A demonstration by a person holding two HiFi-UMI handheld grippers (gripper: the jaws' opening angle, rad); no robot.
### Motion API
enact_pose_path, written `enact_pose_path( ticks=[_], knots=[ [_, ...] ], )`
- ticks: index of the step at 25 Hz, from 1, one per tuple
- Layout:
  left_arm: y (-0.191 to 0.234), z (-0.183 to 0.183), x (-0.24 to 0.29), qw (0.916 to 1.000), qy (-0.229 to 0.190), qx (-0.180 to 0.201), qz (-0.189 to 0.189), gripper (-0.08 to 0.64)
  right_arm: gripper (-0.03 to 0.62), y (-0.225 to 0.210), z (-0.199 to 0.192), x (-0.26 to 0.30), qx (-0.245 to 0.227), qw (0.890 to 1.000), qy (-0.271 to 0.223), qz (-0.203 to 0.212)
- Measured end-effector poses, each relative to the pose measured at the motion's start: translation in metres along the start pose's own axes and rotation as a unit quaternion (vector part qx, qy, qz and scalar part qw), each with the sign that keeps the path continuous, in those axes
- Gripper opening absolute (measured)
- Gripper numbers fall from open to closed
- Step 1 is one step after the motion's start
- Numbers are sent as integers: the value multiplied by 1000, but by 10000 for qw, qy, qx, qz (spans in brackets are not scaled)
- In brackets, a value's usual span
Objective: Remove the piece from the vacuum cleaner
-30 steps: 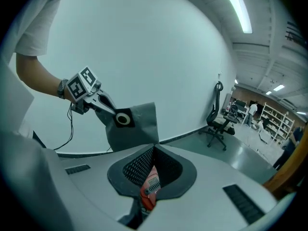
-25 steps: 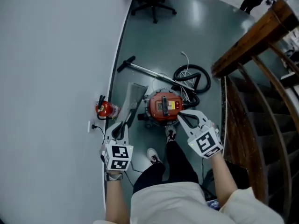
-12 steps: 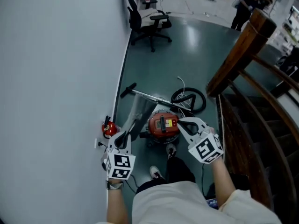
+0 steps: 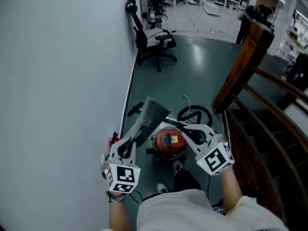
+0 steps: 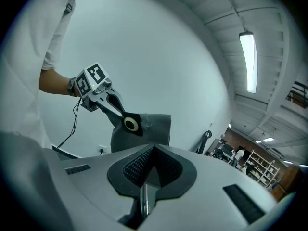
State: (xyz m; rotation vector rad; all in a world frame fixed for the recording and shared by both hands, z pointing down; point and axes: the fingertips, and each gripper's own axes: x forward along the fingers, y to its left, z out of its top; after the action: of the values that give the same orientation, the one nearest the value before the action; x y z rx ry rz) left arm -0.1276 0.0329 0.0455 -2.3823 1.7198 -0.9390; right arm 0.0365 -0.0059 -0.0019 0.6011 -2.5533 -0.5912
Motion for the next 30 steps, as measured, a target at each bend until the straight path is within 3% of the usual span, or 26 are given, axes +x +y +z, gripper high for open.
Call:
enact_pose_path(
  ticks=[10,30],
  knots=[
    [8,44,-38,9988,-417,251,105,31,28,1,41,-21,-273,9992,-272,-139],
    [9,44,-47,9987,-398,171,262,31,28,4,44,-21,-371,9986,-335,-160]
  ],
)
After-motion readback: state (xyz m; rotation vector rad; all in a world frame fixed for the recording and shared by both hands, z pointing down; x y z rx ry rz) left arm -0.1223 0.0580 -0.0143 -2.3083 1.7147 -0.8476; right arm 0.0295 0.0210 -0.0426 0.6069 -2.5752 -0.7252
